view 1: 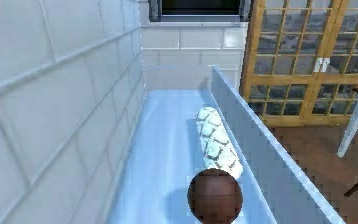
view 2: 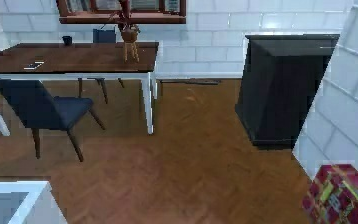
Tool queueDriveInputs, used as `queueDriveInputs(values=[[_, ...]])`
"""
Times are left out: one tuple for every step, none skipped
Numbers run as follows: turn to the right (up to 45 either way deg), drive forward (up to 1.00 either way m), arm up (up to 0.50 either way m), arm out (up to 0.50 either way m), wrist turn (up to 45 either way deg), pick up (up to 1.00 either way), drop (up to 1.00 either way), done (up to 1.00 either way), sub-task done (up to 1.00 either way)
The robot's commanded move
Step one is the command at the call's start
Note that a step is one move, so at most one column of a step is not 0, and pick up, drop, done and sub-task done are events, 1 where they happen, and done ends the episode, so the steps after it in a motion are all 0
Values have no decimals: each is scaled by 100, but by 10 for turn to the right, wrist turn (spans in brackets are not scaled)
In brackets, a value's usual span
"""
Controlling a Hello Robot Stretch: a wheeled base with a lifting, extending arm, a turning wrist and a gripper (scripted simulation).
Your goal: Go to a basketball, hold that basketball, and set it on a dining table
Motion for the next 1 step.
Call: queueDriveInputs(values=[[-450, 0, 0, 0, 0, 0, 0, 0, 0]])
